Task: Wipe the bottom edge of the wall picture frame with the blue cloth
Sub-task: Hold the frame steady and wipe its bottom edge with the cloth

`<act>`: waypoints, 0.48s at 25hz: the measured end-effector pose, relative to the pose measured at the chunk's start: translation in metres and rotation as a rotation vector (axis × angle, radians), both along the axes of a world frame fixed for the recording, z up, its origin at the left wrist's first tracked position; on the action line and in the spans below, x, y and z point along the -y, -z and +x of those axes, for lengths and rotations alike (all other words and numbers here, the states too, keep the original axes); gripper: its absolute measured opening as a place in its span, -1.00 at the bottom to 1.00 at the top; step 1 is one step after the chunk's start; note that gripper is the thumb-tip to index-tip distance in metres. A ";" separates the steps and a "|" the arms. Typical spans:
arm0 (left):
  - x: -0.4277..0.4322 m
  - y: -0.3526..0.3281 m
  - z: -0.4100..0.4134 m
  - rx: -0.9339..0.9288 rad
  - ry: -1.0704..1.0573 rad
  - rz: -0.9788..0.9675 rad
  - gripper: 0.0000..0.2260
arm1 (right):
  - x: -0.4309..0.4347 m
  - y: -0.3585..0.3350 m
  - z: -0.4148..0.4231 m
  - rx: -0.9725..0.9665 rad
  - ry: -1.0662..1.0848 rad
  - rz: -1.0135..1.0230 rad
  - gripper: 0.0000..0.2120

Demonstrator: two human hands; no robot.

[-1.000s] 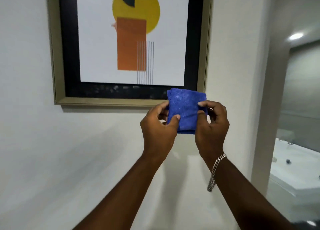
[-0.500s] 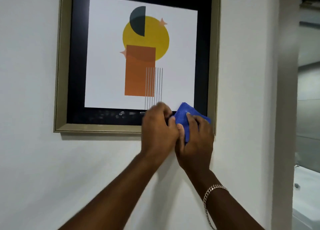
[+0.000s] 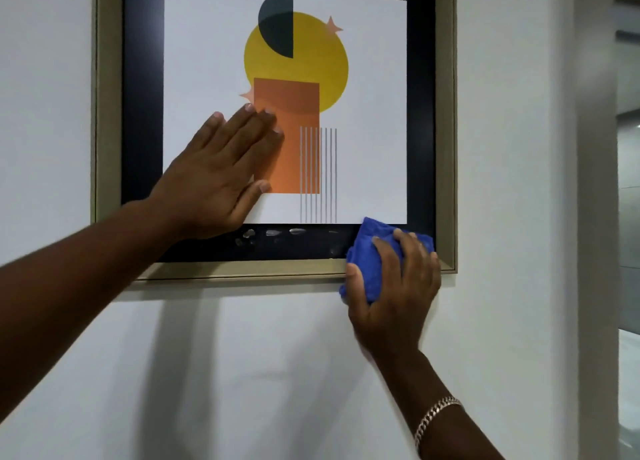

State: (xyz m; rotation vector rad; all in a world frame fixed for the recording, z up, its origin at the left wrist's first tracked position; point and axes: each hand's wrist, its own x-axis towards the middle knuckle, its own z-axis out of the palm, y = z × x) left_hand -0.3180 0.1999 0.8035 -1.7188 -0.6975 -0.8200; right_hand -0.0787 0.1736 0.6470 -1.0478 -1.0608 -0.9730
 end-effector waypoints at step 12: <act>-0.015 -0.010 -0.008 -0.089 -0.028 0.177 -0.36 | -0.017 0.005 -0.026 0.080 -0.028 0.137 -0.65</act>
